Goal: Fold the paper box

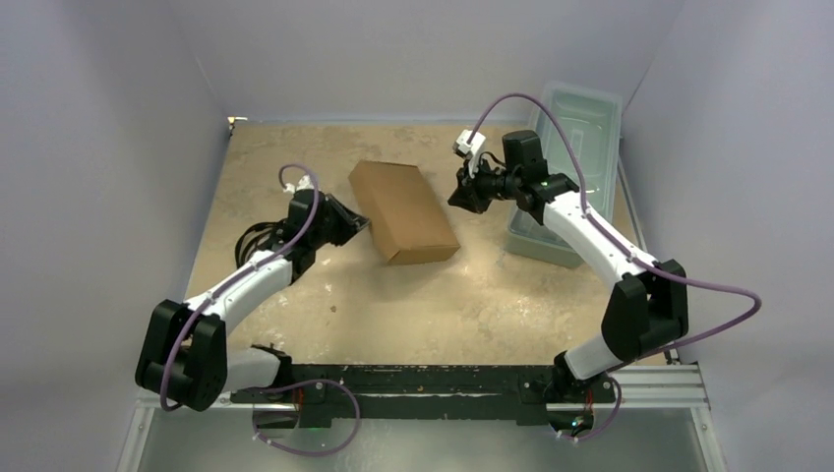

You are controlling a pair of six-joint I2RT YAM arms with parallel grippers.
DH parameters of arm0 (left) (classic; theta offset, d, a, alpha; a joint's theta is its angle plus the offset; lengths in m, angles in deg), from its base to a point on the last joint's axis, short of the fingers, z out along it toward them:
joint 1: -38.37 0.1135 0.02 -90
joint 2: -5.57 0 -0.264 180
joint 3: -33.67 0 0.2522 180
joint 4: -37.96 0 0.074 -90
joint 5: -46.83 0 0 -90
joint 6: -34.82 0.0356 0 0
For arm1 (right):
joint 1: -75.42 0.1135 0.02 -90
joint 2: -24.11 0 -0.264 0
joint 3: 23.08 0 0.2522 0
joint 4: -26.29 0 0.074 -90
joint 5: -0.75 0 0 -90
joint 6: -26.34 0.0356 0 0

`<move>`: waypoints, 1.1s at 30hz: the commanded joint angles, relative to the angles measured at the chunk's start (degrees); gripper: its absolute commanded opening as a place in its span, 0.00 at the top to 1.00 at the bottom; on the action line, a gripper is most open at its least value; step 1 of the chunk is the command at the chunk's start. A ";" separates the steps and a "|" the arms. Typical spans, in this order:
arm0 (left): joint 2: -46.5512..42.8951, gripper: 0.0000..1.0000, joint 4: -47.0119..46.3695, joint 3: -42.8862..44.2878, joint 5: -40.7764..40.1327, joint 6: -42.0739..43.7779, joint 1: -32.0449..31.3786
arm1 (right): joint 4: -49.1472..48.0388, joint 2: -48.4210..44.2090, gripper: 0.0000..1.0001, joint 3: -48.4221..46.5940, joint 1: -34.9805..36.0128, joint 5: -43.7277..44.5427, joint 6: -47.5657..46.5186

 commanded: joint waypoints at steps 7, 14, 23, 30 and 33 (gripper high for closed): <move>-10.90 0.60 15.64 -4.98 -4.06 4.96 3.87 | 4.70 -7.50 0.75 2.95 -0.12 -3.45 -8.88; -14.36 0.38 12.95 -3.62 5.21 14.13 4.16 | 5.90 -20.95 0.51 11.12 -4.92 -8.05 -17.39; -9.05 0.22 -6.70 -10.38 15.25 14.24 4.25 | -0.04 -35.86 0.36 21.68 -16.70 -20.25 -16.30; -8.91 0.10 -11.99 -13.76 13.40 13.12 4.30 | -1.35 -36.45 0.34 23.09 -21.76 -25.71 -14.16; -10.59 0.02 -10.75 -14.49 11.14 13.33 4.74 | -2.63 -36.53 0.34 24.13 -23.73 -26.58 -13.40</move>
